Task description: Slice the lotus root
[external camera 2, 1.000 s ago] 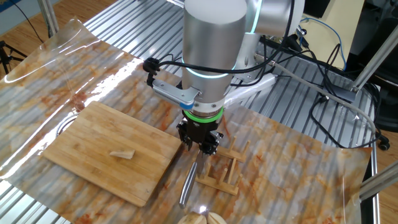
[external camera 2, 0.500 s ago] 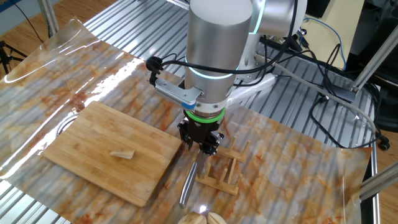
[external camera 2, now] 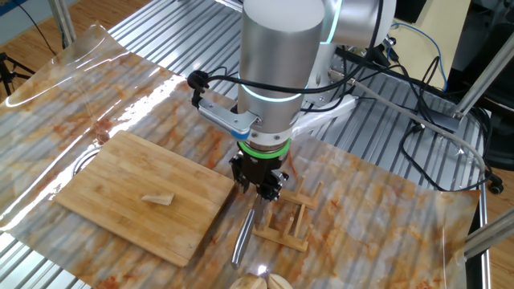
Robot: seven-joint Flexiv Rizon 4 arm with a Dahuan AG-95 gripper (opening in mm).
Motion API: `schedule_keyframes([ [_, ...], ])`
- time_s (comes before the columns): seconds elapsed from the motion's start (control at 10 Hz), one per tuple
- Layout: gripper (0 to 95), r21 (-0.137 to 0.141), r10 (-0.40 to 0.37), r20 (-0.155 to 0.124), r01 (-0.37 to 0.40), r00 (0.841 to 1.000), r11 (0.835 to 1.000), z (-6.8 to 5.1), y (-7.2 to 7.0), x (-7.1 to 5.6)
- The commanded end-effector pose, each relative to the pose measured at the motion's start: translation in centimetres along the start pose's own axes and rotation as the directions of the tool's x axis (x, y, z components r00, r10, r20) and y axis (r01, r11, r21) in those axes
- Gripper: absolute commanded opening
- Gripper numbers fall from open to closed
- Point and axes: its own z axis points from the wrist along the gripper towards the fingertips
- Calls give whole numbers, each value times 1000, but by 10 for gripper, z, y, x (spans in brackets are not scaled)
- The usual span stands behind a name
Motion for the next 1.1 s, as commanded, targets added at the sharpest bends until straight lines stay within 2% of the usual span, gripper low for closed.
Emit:
schedule_keyframes([
  [0.1,570,1,-16,-6,16,1000,1000,0,0,0],
  [0.2,570,0,-27,-4,27,1000,1000,0,0,0],
  [0.3,380,0,-35,0,35,999,999,0,0,0],
  [0.7,380,-1,-66,-6,66,998,998,0,0,0],
  [1.1,380,-1,-57,-7,57,998,998,0,0,0],
])
